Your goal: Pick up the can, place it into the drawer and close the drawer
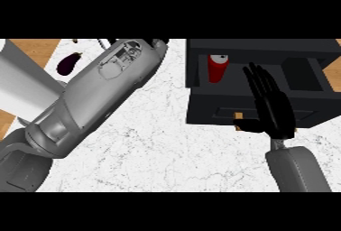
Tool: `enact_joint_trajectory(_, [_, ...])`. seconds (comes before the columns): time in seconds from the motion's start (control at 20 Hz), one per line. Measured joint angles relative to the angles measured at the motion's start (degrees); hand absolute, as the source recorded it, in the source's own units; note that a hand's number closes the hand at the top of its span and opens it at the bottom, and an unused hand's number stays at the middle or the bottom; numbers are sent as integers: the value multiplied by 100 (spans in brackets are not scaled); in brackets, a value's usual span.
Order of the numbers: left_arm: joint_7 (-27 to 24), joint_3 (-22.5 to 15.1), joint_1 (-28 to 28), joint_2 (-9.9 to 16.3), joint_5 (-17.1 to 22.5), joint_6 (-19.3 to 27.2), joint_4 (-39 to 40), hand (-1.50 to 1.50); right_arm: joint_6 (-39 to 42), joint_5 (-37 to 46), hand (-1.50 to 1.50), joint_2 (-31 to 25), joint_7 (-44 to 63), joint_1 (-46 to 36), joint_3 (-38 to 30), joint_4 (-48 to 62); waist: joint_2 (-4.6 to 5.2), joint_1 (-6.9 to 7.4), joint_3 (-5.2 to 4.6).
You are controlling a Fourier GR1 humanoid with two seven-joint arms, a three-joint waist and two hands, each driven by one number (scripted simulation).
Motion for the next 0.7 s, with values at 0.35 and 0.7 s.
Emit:
enact_joint_trajectory(0.35, [441, -33, 358, 596, -136, -120, -770, -150, -722, 370, -150, -34, -176, -749, -289, 1298, -42, 95, -58])
enact_joint_trajectory(0.7, [723, -55, 751, 977, -228, -205, -1439, -150, -1517, 602, -150, -64, -280, -1575, -646, 2598, -17, 168, -54])
